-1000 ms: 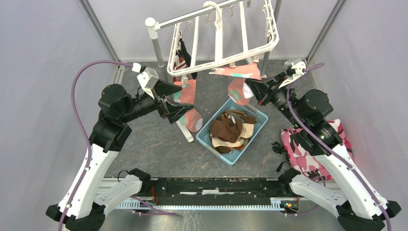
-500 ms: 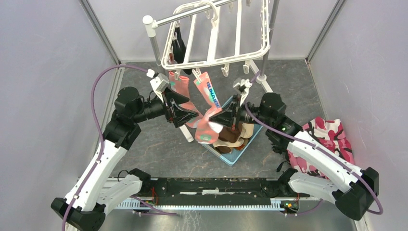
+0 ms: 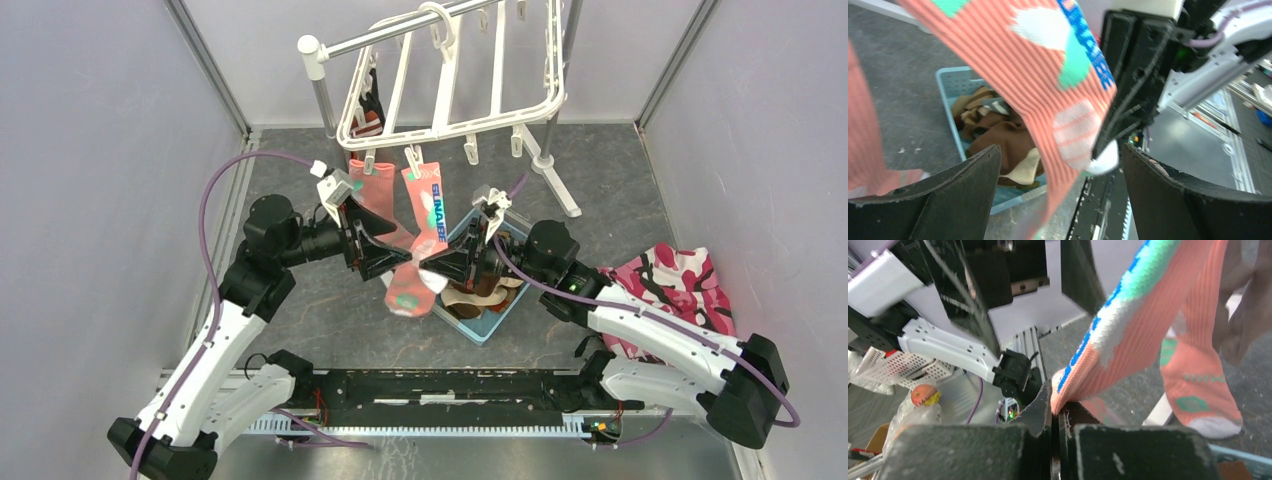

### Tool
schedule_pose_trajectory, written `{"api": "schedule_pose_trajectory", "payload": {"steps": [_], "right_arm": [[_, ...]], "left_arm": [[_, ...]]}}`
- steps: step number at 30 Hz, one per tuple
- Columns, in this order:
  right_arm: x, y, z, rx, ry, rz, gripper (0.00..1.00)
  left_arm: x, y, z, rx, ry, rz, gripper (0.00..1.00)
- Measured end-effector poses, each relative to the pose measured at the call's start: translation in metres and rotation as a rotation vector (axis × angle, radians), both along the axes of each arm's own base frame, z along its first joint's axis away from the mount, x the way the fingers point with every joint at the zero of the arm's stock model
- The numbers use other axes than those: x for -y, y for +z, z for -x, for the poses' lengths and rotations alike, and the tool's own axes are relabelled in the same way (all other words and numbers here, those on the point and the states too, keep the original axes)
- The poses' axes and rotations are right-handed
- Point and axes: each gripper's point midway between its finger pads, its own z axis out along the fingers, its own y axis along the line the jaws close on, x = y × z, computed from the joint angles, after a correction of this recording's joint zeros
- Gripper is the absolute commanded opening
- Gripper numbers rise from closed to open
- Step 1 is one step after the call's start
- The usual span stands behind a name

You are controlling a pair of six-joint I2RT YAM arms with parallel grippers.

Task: Remove the socks clipped to the hanger
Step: Remove the sock from the hanger.

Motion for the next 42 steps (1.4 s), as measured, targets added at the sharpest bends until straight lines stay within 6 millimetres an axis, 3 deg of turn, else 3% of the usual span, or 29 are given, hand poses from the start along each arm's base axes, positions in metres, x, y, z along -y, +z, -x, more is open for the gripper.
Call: {"api": "schedule_pose_trajectory", "payload": {"steps": [6,12,14,16,17,21,23,26,30,35,42], "right_arm": [[0.0,0.025,0.001,0.017,-0.002,-0.101,0.0],[-0.004,0.033,0.012,-0.015,0.068,-0.165,0.01],[-0.007,0.029,0.013,-0.034,0.083,-0.16,0.06],[-0.01,0.023,0.014,-0.055,0.1,-0.146,0.27],[-0.011,0.021,0.013,-0.061,0.1,-0.142,0.36],[-0.013,0.009,0.005,-0.093,0.054,-0.106,0.58],[-0.012,0.003,-0.005,-0.107,-0.009,-0.088,0.67],[-0.007,0.0,-0.024,-0.11,-0.122,-0.069,0.75],[-0.006,0.02,-0.044,-0.069,-0.217,-0.093,0.77],[-0.024,0.05,-0.061,-0.02,-0.213,-0.163,0.8],[-0.031,0.057,-0.08,-0.031,-0.209,-0.253,0.84]], "left_arm": [[0.003,-0.013,0.032,-0.015,-0.168,-0.016,0.9],[0.001,-0.039,0.031,-0.019,-0.2,-0.093,0.84],[0.001,-0.044,0.029,-0.014,-0.205,-0.108,0.8],[0.001,-0.046,0.029,-0.008,-0.211,-0.116,0.68],[0.001,-0.046,0.029,-0.005,-0.214,-0.117,0.58],[0.002,-0.048,0.03,0.036,-0.236,-0.127,0.13],[0.001,-0.049,0.029,0.051,-0.238,-0.133,0.03],[0.001,-0.05,0.03,0.063,-0.239,-0.135,0.02],[-0.001,-0.05,0.034,0.07,-0.24,-0.133,0.02],[-0.001,-0.046,0.039,0.082,-0.259,-0.121,0.02],[-0.002,-0.042,0.05,0.096,-0.299,-0.1,0.02]]}}
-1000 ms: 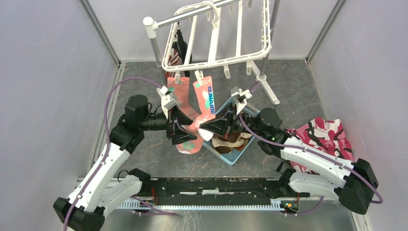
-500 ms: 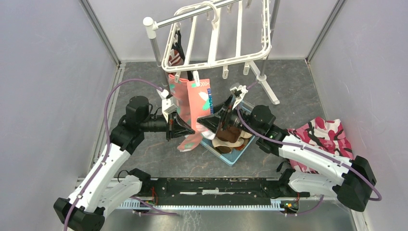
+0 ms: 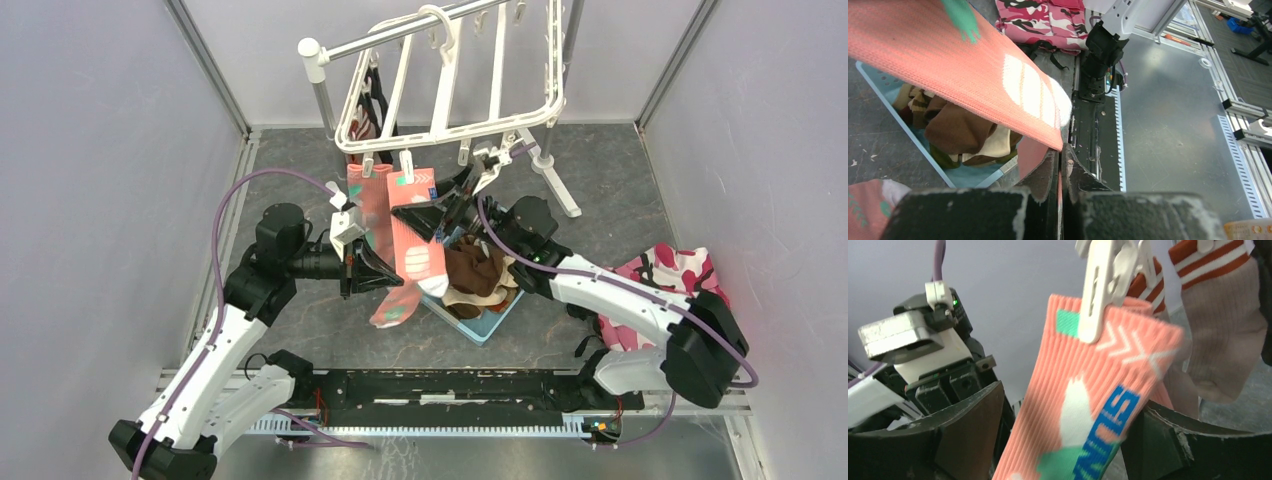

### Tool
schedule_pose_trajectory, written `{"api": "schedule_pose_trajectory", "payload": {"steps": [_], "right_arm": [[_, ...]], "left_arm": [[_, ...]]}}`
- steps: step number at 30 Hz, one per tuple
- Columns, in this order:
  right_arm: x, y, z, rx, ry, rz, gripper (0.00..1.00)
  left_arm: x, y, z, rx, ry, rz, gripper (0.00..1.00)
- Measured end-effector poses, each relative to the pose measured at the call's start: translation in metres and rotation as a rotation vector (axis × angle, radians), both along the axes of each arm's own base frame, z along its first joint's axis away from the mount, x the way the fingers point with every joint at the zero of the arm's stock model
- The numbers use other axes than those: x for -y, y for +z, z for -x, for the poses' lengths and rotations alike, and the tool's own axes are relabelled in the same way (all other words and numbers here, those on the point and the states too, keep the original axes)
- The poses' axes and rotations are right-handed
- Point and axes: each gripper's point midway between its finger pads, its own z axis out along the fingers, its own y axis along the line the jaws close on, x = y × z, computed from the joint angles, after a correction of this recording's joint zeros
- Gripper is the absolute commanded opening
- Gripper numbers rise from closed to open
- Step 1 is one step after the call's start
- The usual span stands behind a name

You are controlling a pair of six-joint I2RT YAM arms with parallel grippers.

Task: Remove the socks clipped to the hanger
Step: Remove the sock from the hanger.

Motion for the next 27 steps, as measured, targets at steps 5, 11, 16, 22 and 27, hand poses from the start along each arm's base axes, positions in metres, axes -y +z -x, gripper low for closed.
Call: {"api": "schedule_pose_trajectory", "payload": {"steps": [5,11,16,22,27], "right_arm": [[0.007,0.022,-0.02,-0.017,0.016,-0.17,0.83],[0.001,0.033,-0.028,-0.069,0.108,-0.346,0.76],[0.004,0.048,-0.024,-0.089,0.175,-0.455,0.7],[0.015,0.061,-0.021,-0.096,0.219,-0.546,0.56],[0.015,0.064,-0.024,-0.116,0.226,-0.569,0.48]], "left_arm": [[0.001,0.001,0.005,-0.034,-0.031,0.009,0.02],[0.002,0.003,0.008,-0.046,-0.042,0.016,0.02],[0.001,0.004,0.009,-0.042,-0.045,0.019,0.02],[0.001,0.005,0.01,-0.037,-0.045,0.021,0.02],[0.001,0.005,0.01,-0.037,-0.043,0.021,0.02]]}}
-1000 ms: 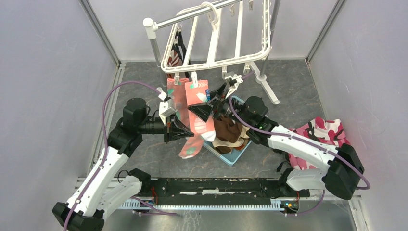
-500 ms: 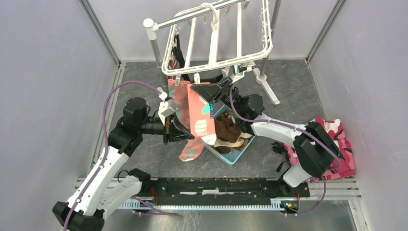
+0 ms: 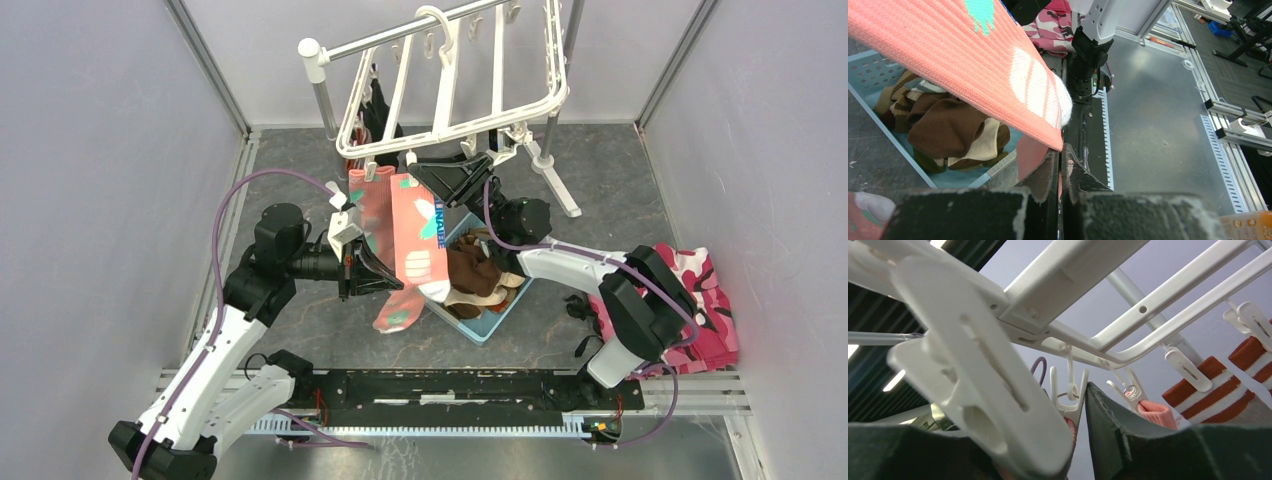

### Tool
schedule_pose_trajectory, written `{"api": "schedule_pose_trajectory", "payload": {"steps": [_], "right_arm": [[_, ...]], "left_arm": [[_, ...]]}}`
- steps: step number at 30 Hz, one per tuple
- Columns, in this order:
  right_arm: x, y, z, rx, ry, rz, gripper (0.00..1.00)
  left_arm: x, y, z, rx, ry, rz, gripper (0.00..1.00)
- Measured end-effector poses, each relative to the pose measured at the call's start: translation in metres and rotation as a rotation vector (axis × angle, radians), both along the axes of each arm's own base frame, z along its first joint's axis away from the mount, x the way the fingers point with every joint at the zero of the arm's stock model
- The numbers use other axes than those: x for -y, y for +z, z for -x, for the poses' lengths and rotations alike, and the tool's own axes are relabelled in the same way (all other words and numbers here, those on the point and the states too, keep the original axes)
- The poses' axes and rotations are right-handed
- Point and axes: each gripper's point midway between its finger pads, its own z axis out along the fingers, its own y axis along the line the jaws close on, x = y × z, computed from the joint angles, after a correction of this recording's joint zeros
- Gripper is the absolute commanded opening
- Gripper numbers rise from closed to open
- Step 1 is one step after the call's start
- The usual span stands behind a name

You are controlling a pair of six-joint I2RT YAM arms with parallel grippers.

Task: Remove the socks clipped to the hanger
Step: Remove the sock from the hanger.

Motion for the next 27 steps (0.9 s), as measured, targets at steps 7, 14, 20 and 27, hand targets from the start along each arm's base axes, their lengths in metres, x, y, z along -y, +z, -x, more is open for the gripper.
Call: {"api": "schedule_pose_trajectory", "payload": {"steps": [7,14,20,27], "right_arm": [[-0.002,-0.002,-0.007,-0.027,0.004,-0.005,0.39],[-0.002,0.007,-0.008,-0.021,-0.001,-0.02,0.36],[-0.002,0.008,-0.01,-0.033,0.0,-0.025,0.02],[-0.002,0.005,-0.015,-0.048,-0.005,-0.017,0.01]], "left_arm": [[0.0,-0.001,-0.004,0.003,0.022,-0.006,0.02],[0.0,-0.001,-0.004,0.005,0.024,-0.006,0.02],[-0.001,0.0,-0.003,0.01,0.024,-0.004,0.02],[-0.001,0.0,-0.004,0.012,0.033,-0.006,0.02]]}}
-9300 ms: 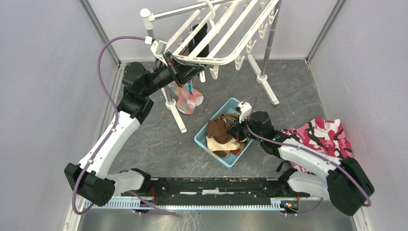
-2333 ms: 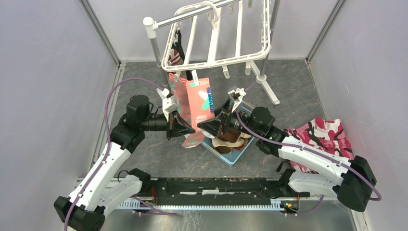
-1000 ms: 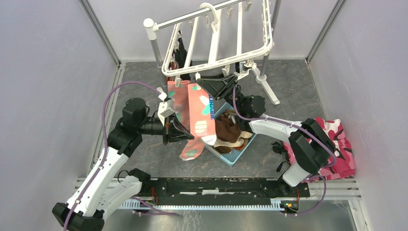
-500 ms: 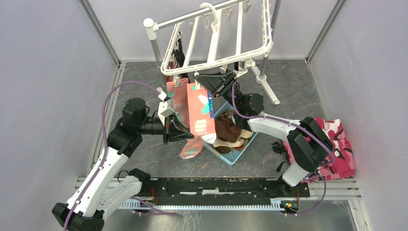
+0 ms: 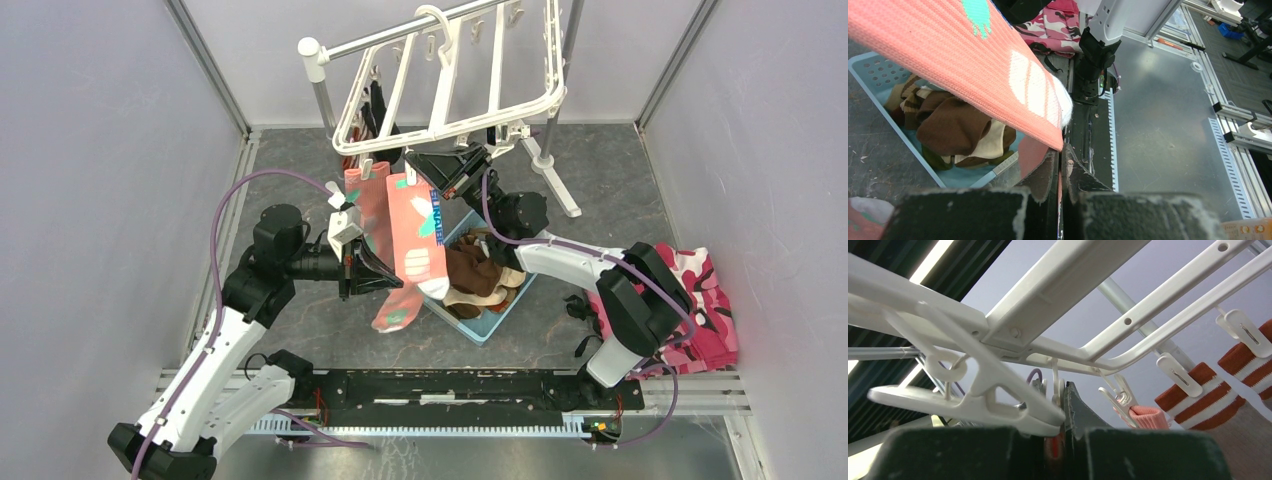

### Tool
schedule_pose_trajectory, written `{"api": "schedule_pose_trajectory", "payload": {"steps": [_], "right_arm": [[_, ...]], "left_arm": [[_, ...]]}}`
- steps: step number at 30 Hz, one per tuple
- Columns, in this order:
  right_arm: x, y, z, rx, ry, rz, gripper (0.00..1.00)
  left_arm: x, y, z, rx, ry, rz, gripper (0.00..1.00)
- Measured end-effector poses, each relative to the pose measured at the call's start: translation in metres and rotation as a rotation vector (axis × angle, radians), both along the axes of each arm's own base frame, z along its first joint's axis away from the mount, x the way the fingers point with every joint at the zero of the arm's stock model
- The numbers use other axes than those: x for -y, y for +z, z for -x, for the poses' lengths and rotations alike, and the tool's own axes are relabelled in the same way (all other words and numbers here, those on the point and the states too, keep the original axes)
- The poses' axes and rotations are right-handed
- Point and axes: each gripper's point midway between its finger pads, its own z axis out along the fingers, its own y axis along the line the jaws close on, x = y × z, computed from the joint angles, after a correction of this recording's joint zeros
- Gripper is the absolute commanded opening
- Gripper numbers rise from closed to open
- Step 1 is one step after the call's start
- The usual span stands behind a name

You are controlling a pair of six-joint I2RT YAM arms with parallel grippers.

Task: Remove the socks clipped to the hanger
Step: Remove the sock from the hanger, then place the sock in the bin.

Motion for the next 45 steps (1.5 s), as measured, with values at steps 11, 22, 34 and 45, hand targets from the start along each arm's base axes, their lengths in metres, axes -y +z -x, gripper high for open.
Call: {"api": "schedule_pose_trajectory", "payload": {"steps": [11,22,34,45], "right_arm": [[0.002,-0.011,-0.012,-0.008,-0.021,0.069,0.0],[-0.003,-0.028,-0.011,-0.017,-0.017,0.157,0.74],[0.029,-0.092,0.037,-0.042,-0.043,0.385,0.98],[0.058,-0.134,0.095,0.105,-0.018,0.551,0.83]], "left_arm": [[-0.004,-0.024,0.009,-0.036,-0.021,-0.06,0.02],[0.0,-0.035,0.007,-0.019,-0.061,-0.108,0.02],[0.032,-0.003,-0.028,0.131,-0.091,-0.101,0.02],[0.035,0.001,-0.044,0.185,-0.023,-0.108,0.02]]}}
